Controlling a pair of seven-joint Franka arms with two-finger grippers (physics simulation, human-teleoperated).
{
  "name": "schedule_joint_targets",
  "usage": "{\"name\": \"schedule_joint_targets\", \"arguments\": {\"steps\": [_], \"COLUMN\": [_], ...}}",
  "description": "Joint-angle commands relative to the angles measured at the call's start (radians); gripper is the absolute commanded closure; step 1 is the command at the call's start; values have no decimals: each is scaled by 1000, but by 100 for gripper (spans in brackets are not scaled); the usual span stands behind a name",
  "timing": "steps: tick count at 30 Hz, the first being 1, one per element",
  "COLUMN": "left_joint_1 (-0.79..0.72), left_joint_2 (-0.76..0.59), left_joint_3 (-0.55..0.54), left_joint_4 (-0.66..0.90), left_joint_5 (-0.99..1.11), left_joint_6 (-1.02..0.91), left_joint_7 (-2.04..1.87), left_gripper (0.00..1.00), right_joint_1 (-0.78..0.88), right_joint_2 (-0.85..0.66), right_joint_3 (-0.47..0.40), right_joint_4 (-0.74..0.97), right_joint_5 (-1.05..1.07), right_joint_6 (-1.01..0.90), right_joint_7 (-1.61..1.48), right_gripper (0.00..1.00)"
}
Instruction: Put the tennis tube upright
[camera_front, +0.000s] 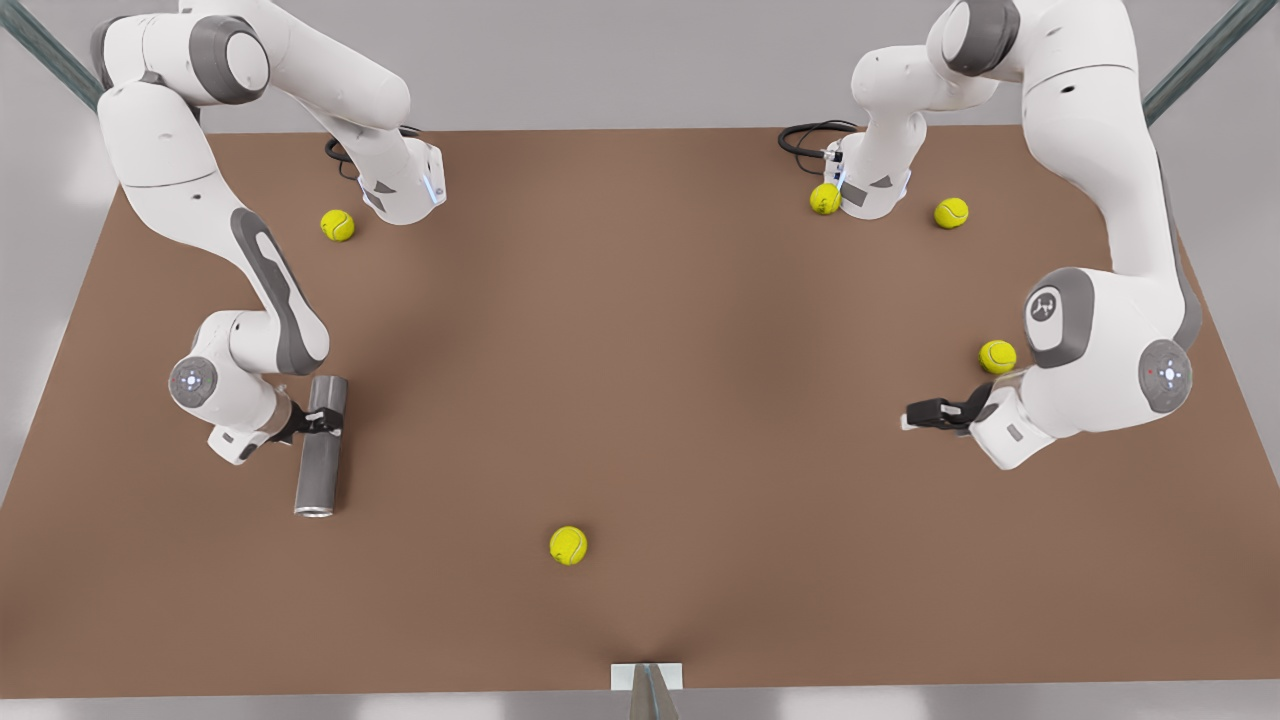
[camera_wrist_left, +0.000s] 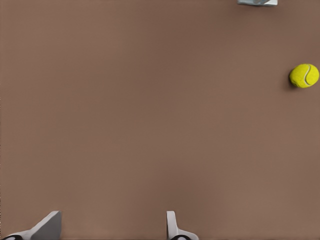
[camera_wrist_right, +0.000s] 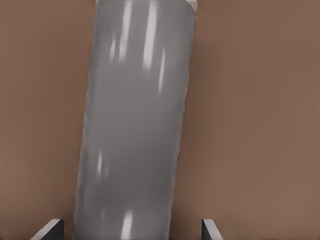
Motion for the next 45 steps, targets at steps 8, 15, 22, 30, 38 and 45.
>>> {"name": "schedule_joint_targets", "arguments": {"steps": [8, 15, 22, 30, 38, 45], "left_joint_1": [0, 1, 1, 3, 3, 3], "left_joint_2": [23, 24, 31, 31, 31, 29], "left_joint_3": [0, 0, 0, 0, 0, 1], "left_joint_4": [0, 0, 2, 2, 2, 3], "left_joint_5": [1, 0, 0, 1, 1, 3], "left_joint_6": [5, 6, 6, 6, 5, 6], "left_joint_7": [0, 0, 0, 0, 2, 3], "left_gripper": [0, 0, 0, 0, 0, 0], "right_joint_1": [-3, 6, -2, -5, -5, -5], "right_joint_2": [12, 21, 48, 61, 55, 57], "right_joint_3": [0, 0, 0, 0, -1, 0], "right_joint_4": [-6, -8, -9, -17, -17, -17], "right_joint_5": [-49, -49, -49, -49, -49, -49], "right_joint_6": [24, 23, 41, 60, 55, 57], "right_joint_7": [-68, -54, -57, -57, -62, -63], "right_gripper": [0, 0, 0, 7, 14, 20]}}
